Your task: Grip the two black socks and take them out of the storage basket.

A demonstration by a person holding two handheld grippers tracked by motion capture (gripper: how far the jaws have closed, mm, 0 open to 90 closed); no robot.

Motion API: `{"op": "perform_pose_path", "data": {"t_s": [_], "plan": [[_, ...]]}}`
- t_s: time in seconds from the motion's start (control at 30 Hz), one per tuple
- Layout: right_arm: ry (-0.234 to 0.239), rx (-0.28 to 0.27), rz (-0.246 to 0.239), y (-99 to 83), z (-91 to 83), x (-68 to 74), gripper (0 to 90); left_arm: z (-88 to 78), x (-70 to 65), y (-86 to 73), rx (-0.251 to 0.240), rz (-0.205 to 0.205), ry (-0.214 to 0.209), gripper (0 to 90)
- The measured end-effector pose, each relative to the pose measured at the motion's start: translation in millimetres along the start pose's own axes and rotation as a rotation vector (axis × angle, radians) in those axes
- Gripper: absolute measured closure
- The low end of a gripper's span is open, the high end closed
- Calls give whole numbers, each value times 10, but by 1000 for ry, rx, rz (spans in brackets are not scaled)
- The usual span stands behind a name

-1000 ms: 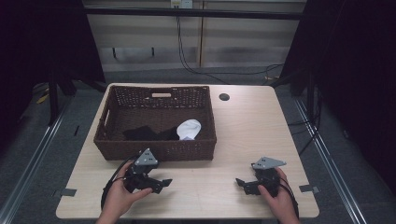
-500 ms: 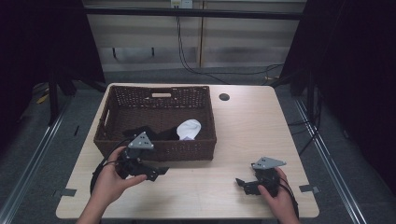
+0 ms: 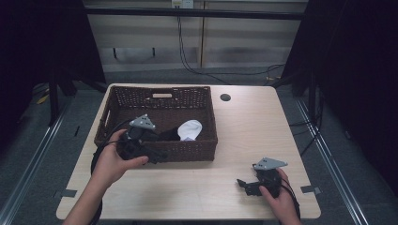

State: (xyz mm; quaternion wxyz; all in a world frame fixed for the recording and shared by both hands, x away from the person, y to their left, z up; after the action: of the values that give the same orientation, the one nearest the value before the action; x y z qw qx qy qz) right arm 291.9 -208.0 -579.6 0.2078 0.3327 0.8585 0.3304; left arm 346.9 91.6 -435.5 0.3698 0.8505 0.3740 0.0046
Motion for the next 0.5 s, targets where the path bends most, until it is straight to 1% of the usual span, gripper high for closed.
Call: {"op": "perform_pose_path", "data": {"t_s": [0.03,0.1,0.13,0.17,0.2,0.23,0.27,0.3,0.33,0.37,0.43,0.47,0.5], "plan": [[0,0,0,0,0,0,121,10,49,38,10,-4,-1,212],[0,0,0,0,0,0,121,14,72,61,7,-12,3,212],[0,0,0,0,0,0,121,26,117,99,7,-19,4,212],[0,0,0,0,0,0,121,26,117,99,7,-19,4,212],[0,0,0,0,0,0,121,31,144,115,11,-23,5,212],[0,0,0,0,0,0,121,40,179,133,8,-24,18,212],[0,0,0,0,0,0,121,63,237,168,5,-35,21,213],[0,0,0,0,0,0,121,63,237,168,5,-35,21,214],[0,0,0,0,0,0,121,87,296,196,8,-48,28,214],[0,0,0,0,0,0,121,87,296,196,8,-48,28,214],[0,0,0,0,0,0,121,104,363,222,13,-59,40,214],[0,0,0,0,0,0,121,113,393,231,22,-60,45,215],[0,-1,0,0,0,-1,121,133,470,255,36,-65,65,217]]}}
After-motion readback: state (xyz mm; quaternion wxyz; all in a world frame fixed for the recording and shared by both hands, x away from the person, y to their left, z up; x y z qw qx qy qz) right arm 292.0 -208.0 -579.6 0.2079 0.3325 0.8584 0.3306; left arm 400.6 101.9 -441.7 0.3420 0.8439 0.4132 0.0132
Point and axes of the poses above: each handheld gripper's, and its own axes: z roughly forward along the jaws, y roughly out of its top, x roughly to its left, the point moved 10 cm from there along z, roughly forward along the jaws, and after that the axes turned 13 degrees about -z, right-handed, at the moved point
